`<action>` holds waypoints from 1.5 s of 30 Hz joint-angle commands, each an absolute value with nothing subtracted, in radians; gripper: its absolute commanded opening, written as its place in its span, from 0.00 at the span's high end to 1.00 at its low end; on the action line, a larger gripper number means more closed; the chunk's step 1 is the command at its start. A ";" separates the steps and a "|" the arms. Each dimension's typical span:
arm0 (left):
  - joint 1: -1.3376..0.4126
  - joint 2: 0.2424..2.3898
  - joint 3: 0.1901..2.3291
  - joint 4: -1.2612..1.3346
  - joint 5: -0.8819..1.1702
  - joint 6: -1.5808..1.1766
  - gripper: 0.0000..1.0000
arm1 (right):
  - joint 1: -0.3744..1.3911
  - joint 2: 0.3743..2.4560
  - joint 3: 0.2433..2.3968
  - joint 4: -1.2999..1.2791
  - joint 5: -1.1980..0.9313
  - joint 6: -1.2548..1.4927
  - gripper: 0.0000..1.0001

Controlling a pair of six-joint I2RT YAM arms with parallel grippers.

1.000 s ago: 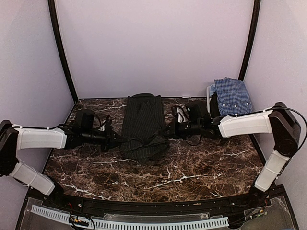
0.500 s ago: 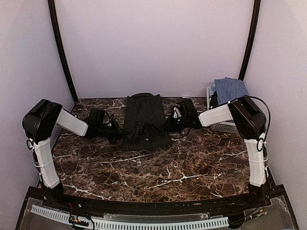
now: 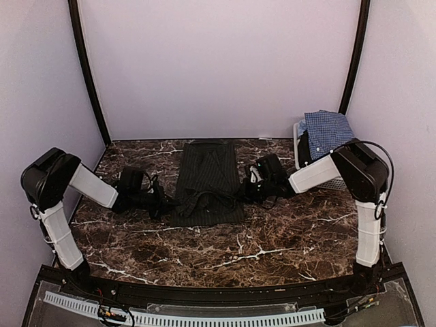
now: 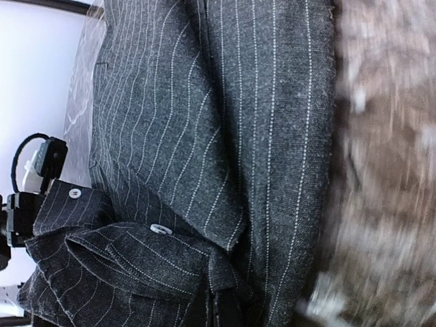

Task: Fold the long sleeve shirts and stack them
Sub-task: Fold the rectangle-folded shirt at the center of the board.

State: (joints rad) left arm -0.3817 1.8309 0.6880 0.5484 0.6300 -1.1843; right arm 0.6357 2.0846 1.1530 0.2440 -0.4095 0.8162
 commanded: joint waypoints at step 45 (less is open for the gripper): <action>-0.434 1.691 0.835 0.201 0.636 -0.933 0.43 | 0.944 1.694 1.065 -0.110 0.022 0.455 0.51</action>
